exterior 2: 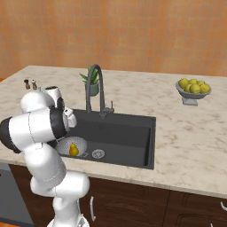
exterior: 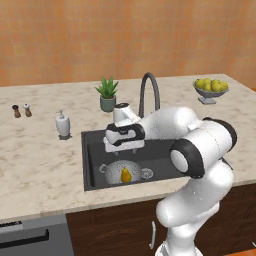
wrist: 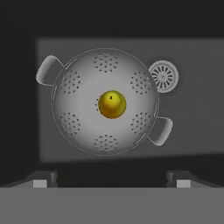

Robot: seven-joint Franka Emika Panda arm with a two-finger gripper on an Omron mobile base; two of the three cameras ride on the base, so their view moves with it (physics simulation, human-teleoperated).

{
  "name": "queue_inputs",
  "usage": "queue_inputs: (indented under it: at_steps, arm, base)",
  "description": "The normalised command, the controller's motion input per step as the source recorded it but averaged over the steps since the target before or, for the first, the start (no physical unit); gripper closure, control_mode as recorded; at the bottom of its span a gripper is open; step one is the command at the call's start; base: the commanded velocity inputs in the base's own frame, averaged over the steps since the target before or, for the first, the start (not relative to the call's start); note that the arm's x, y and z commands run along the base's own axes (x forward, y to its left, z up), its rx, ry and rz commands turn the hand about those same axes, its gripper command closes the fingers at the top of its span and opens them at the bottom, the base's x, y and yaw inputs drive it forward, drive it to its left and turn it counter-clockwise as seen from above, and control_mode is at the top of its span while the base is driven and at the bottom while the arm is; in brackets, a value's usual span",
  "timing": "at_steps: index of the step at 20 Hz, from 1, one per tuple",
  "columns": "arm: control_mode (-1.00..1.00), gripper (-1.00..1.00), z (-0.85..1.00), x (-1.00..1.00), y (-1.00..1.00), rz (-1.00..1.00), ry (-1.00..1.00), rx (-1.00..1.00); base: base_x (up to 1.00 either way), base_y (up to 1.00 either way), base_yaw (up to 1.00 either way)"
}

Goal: Put the colander in the sink, put the pear in the colander, and turn on the sink faucet and pour water over the colander.

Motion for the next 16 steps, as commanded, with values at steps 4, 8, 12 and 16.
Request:
queue_inputs:
  at_steps: [4, 8, 12, 16]
  arm:
    - [-1.00, -1.00, 0.81, -0.60, 0.00, -0.17, 0.03, 0.15]
    - [-1.00, -1.00, 0.65, -0.69, -0.07, -0.17, 0.01, 0.17]
    - [-1.00, -1.00, 0.51, -0.78, -0.18, -0.04, -0.01, 0.02]
    - [-1.00, -1.00, 0.51, -0.68, -0.28, 0.00, 0.00, 0.00]
  base:
    - [0.00, 0.00, 0.00]
    - [0.00, 0.00, 0.00]
    - [0.00, 0.00, 0.00]
    - [0.00, 0.00, 0.00]
